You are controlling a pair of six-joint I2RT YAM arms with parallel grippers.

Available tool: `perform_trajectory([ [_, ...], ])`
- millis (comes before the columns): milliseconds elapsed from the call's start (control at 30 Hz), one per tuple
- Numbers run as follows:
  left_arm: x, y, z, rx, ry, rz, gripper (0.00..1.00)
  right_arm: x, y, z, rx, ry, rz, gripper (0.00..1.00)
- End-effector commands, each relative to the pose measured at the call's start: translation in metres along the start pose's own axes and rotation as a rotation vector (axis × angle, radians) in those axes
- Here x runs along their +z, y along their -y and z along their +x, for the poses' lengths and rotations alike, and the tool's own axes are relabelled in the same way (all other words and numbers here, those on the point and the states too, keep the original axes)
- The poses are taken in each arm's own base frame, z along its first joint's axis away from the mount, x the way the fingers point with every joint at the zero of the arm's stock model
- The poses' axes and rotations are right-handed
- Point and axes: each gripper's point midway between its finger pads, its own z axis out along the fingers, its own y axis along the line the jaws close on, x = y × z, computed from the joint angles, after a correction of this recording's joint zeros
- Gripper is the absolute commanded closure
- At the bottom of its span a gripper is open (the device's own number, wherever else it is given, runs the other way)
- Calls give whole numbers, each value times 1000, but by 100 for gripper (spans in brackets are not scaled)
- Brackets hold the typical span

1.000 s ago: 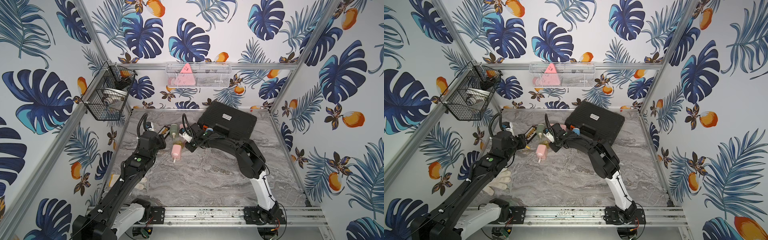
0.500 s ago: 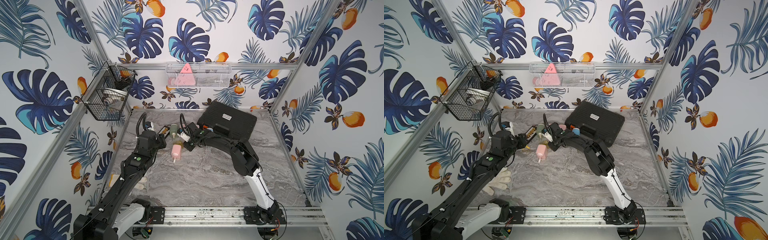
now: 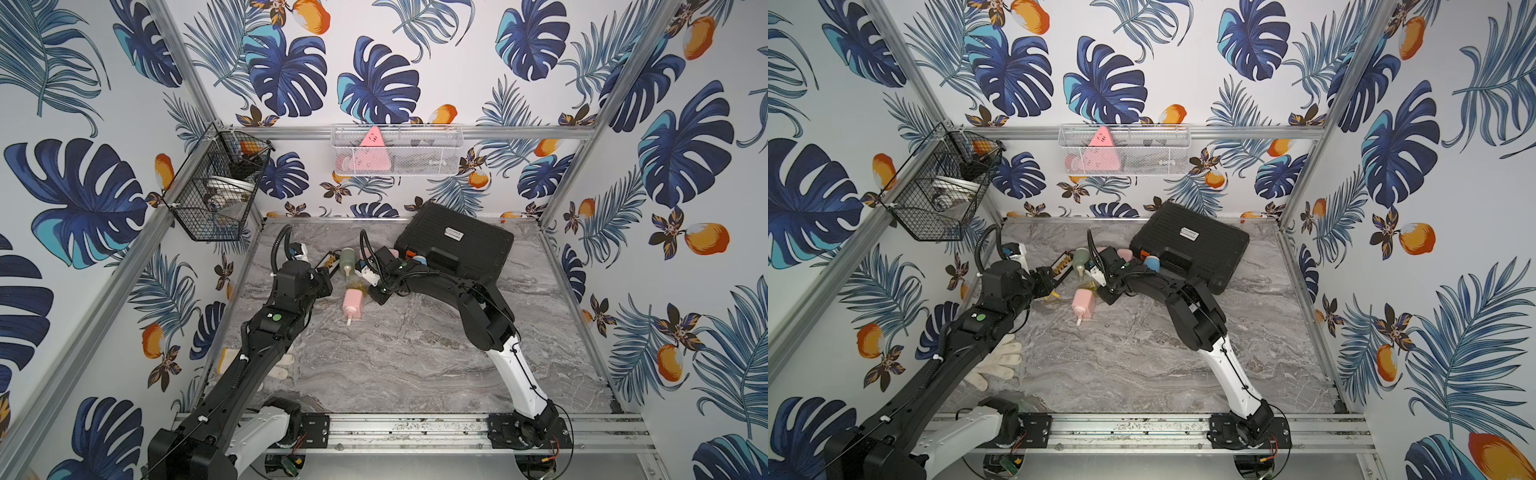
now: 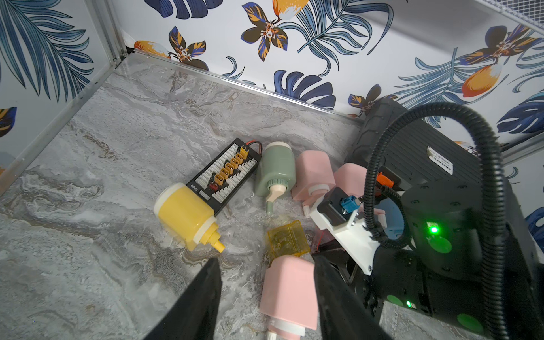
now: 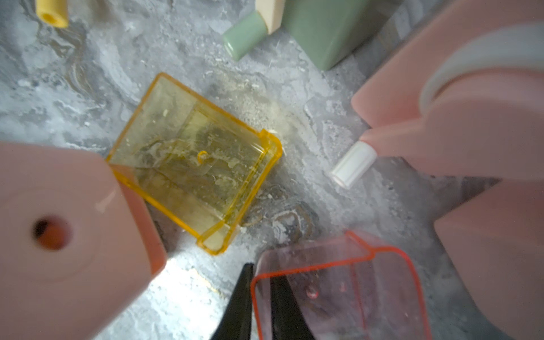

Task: Put the tray back into the pencil sharpener
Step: Pick up the container from the center of the board.

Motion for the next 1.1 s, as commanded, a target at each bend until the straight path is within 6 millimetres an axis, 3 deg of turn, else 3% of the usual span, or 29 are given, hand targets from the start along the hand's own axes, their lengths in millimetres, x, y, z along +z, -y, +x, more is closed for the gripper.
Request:
perform_trajectory([
  [0, 1, 4, -9, -19, 29, 22, 46, -11, -1, -4, -1, 20, 3, 88],
  [333, 0, 4, -9, -18, 34, 30, 46, -51, -8, -5, 33, 87, 32, 92],
  [567, -1, 5, -10, -17, 38, 35, 46, -77, -17, 8, 85, 110, 74, 92],
  [633, 0, 6, -10, -16, 37, 39, 46, -96, -23, 7, 105, 140, 70, 92],
  [800, 0, 5, -9, -10, 32, 35, 46, -118, -36, 26, 230, 153, 65, 92],
  [967, 0, 5, -9, -10, 32, 35, 46, -132, -52, 60, 336, 121, 100, 92],
  [1067, 0, 4, -9, -12, 34, 31, 46, -138, -49, 79, 442, 95, 145, 92],
])
